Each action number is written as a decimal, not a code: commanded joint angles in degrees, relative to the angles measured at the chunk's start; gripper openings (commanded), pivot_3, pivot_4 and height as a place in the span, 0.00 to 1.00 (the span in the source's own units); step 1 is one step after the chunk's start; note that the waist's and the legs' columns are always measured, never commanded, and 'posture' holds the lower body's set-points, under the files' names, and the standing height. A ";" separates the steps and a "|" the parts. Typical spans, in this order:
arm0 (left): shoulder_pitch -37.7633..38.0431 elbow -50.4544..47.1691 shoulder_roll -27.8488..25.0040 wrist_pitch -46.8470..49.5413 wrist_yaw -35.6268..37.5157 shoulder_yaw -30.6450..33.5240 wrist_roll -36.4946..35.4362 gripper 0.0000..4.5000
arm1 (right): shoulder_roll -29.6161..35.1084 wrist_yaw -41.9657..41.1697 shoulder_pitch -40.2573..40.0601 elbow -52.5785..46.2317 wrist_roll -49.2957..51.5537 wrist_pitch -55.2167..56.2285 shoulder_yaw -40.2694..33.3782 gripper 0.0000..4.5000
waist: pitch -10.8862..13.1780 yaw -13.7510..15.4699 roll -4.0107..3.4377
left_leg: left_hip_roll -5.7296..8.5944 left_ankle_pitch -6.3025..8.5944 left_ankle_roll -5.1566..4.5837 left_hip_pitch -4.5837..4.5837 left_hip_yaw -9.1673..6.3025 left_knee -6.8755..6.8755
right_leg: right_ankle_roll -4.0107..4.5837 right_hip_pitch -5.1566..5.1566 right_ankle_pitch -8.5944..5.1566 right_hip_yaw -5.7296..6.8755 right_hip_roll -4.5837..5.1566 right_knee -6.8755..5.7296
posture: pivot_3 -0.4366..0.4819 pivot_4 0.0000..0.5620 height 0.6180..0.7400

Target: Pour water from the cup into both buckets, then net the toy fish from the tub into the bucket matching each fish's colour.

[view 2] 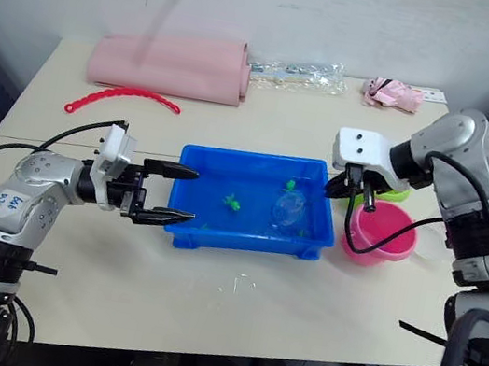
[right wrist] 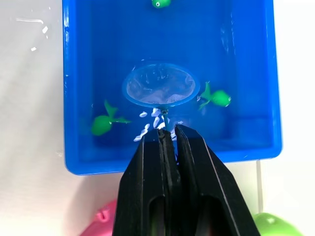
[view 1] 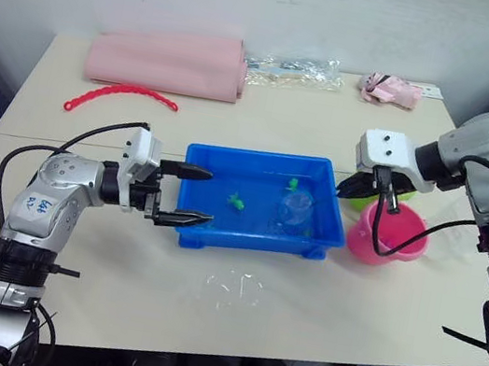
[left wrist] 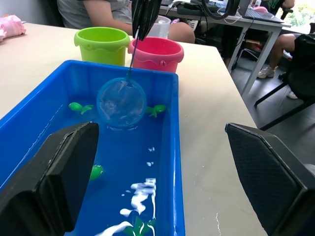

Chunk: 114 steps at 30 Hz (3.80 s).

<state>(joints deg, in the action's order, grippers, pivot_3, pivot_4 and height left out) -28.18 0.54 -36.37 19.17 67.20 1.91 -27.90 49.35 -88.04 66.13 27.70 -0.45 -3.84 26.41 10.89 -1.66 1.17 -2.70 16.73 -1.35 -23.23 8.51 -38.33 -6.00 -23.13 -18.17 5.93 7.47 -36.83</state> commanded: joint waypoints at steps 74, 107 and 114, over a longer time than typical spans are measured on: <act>2.94 -2.59 -2.71 1.35 -1.04 2.95 -1.43 0.99 | 0.10 6.23 -15.13 -4.59 7.26 -10.11 -19.34 0.00 | 0.00 0.09 0.00 | 0.02 -0.01 0.01 -0.07 0.09 -0.04 | 0.01 -0.17 0.00 -0.09 0.02 -0.15 | 0.48 0.27 1.00; 2.41 -1.61 -3.24 -0.01 -0.22 2.00 0.42 0.99 | -5.69 5.67 -18.92 -5.47 12.55 -11.84 -19.60 0.00 | 0.00 0.07 0.00 | 0.00 -0.03 0.01 -0.07 0.09 -0.08 | 0.01 -0.20 0.00 -0.12 -0.01 -0.22 | 0.48 0.27 1.00; 1.50 -1.61 -2.57 1.15 -1.13 3.42 -1.37 0.99 | -4.36 9.50 -22.67 -9.65 17.51 -17.06 -26.70 0.00 | 0.00 0.08 0.00 | 0.00 -0.03 0.01 -0.07 0.11 -0.07 | 0.01 -0.20 0.00 -0.12 0.00 -0.21 | 0.48 0.27 1.00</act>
<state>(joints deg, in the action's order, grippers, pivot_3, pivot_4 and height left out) -25.91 0.37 -38.87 20.04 66.59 3.04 -27.38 43.73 -79.77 44.05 21.62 14.32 -19.53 3.31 10.89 -1.57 1.17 -2.69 16.70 -1.34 -23.30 8.61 -38.39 -5.99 -23.32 -18.17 5.81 7.47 -37.04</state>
